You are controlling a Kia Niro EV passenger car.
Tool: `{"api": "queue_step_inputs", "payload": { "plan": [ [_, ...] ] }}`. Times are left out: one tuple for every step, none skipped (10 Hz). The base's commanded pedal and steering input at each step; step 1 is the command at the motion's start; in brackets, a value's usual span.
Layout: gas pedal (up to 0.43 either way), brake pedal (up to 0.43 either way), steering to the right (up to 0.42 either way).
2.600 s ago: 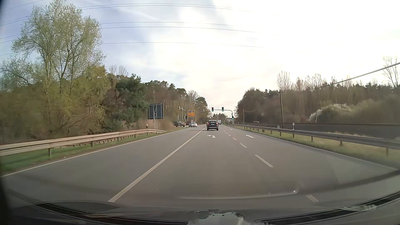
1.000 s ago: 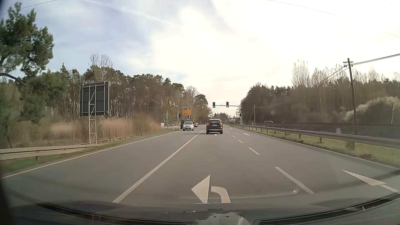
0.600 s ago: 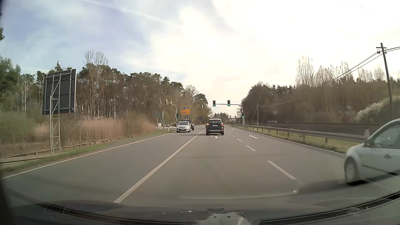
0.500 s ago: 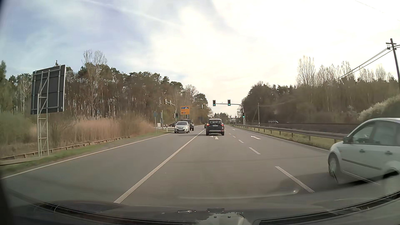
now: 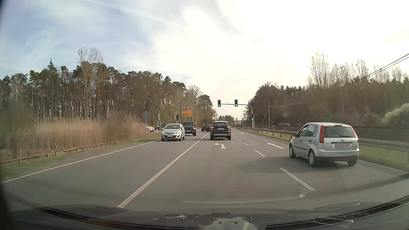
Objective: Follow the waypoints while adhering to traffic rules and regulations
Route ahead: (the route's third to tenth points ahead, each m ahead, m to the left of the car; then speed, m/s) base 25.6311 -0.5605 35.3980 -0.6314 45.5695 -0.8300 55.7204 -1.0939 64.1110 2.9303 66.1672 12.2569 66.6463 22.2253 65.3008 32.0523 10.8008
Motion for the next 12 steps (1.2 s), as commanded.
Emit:
{"api": "queue_step_inputs", "payload": {
  "plan": [
    [0.0,0.226,-0.001],
    [0.0,0.226,-0.001],
    [0.0,0.22,-0.001],
    [0.0,0.226,-0.001],
    [0.0,0.226,-0.001],
    [0.0,0.22,-0.001],
    [0.0,0.226,-0.001],
    [0.0,0.226,-0.001],
    [0.0,0.226,-0.001],
    [0.0,0.226,-0.001],
    [0.0,0.226,-0.001],
    [0.0,0.22,-0.001]
  ]
}}
